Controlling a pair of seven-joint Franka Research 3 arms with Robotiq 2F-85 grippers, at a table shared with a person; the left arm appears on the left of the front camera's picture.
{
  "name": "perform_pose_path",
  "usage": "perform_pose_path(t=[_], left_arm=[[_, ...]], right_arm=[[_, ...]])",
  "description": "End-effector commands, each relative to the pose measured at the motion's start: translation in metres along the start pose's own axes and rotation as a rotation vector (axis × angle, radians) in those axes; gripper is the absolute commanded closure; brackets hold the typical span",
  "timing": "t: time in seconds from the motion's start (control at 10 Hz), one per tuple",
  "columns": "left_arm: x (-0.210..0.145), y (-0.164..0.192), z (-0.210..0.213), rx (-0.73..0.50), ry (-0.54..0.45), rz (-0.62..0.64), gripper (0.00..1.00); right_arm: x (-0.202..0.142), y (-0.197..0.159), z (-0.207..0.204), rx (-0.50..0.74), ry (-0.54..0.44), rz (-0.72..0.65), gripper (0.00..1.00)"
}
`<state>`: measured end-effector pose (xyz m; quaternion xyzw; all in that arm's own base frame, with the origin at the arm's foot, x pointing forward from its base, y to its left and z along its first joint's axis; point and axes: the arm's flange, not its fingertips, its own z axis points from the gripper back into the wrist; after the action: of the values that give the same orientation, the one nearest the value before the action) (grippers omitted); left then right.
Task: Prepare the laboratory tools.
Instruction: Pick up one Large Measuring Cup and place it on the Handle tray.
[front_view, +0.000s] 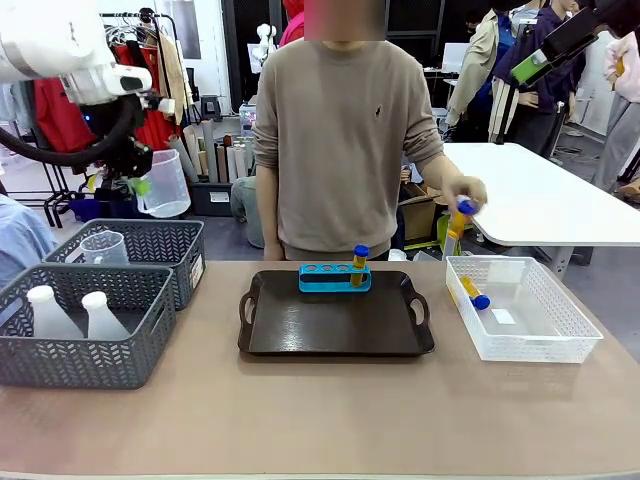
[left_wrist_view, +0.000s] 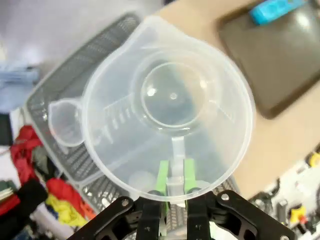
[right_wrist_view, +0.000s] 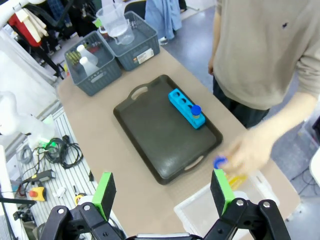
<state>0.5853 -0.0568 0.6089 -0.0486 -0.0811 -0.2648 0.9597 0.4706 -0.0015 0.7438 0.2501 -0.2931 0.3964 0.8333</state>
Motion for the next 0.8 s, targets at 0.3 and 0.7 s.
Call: perform_pose_path(t=[0.3,0.7], left_arm=[[-0.025,-0.080,0.154,-0.148,-0.021,-0.426,1.00],[-0.020,-0.117,0.218,-0.064,-0.130,-0.726,1.00]], right_arm=[[0.001,0.002,0.001,-0.005,-0.003,0.000,0.00],[0.001,0.002,0.001,-0.005,-0.003,0.000,0.00]])
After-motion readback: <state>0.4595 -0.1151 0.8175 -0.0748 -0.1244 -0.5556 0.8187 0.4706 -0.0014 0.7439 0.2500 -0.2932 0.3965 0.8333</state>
